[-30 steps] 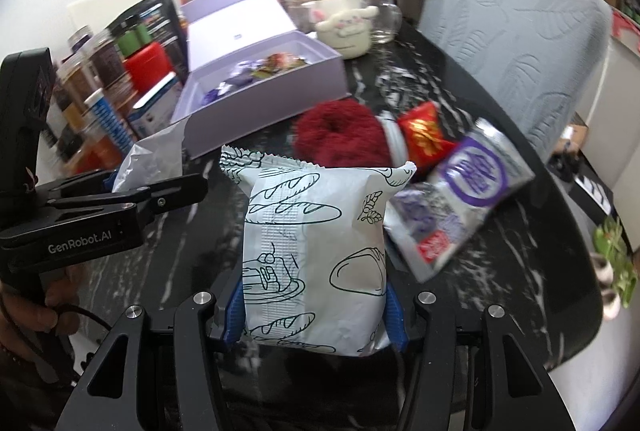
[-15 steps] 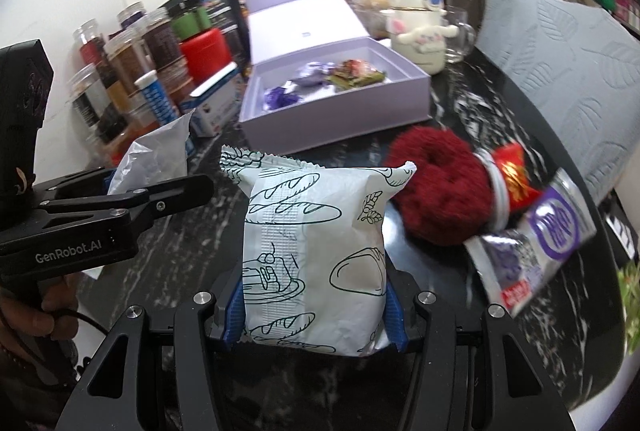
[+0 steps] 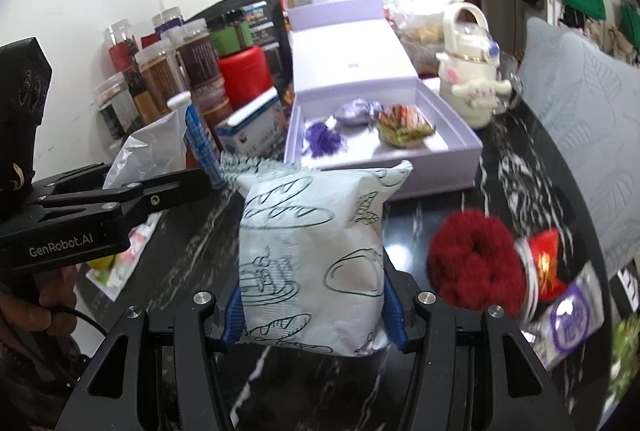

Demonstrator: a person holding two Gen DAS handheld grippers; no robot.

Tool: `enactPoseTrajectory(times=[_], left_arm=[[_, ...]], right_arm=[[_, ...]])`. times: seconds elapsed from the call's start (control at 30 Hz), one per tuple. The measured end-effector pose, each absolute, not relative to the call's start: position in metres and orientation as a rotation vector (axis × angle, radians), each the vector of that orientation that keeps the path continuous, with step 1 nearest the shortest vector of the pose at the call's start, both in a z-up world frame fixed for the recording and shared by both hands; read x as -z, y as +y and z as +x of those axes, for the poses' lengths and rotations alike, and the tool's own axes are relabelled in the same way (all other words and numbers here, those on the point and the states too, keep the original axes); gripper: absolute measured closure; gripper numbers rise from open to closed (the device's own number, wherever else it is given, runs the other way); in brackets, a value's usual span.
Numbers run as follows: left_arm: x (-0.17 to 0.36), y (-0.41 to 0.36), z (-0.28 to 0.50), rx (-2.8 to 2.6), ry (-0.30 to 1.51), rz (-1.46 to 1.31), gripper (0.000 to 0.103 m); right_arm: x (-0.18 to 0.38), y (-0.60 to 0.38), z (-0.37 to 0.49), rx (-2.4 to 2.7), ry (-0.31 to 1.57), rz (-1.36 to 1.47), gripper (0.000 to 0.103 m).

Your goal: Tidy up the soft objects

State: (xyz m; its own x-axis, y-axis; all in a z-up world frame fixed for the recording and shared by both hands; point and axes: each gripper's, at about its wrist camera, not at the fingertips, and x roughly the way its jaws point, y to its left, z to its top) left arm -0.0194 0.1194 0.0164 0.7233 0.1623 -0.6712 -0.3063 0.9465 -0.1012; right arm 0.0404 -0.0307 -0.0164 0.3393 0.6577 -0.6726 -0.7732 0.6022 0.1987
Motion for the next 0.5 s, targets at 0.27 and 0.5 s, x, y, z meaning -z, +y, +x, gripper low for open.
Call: enactPoseTrajectory(times=[0.27,0.5], left_arm=[[-0.027,0.134,0.003,-0.273,0.690,-0.216,0.040],[-0.033,0.140,0.024,-0.263,0.681,-0.206,0.040]], right_arm=[[-0.002,-0.016,0.064,-0.966,0.752,-0.170,0.049],[-0.010,-0.005,0.090,-0.960,0.749,-0.163,0.050]])
